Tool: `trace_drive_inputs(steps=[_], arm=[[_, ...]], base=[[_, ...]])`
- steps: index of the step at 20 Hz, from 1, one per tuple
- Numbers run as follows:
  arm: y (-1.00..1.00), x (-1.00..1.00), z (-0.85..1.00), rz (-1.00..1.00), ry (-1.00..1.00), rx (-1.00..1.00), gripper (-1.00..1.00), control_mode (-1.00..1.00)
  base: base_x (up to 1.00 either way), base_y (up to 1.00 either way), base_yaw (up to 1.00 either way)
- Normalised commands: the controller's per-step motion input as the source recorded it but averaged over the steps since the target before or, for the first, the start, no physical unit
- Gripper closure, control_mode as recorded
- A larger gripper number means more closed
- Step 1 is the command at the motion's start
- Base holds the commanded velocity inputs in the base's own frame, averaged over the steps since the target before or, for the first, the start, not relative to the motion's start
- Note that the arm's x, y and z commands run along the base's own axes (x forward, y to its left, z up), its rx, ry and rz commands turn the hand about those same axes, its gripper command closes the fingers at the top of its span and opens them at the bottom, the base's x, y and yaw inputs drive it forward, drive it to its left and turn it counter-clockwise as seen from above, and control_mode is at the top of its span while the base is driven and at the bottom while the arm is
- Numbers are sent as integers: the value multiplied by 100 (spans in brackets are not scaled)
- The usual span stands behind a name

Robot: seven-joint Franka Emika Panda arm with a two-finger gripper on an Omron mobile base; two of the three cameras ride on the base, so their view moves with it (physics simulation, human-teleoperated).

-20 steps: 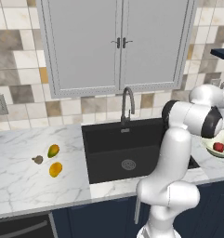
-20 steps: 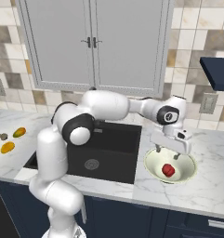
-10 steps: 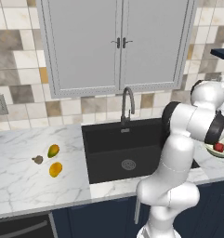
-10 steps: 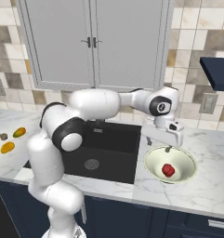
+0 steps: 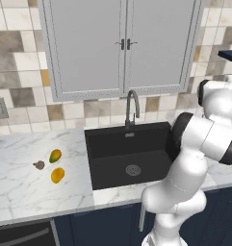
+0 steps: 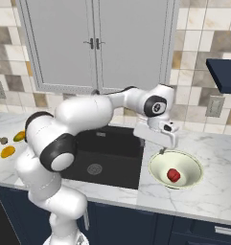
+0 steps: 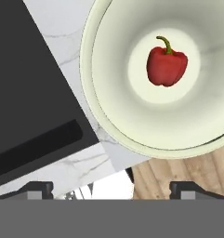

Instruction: There is a mixed pile of frozen fruits and vegetables on the counter. Locate all the frozen vegetables and place the items in a bowl on the counter. Take all the frozen fruits and defrost them in a running sink.

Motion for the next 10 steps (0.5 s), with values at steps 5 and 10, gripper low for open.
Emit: trace_drive_inputs(steps=[5,10], arm=[[47,-24,10,6,-8,0,-100,-100],[50,-21,5,7,-6,0,-100,-100]], base=[[0,0,0],[0,0,0]])
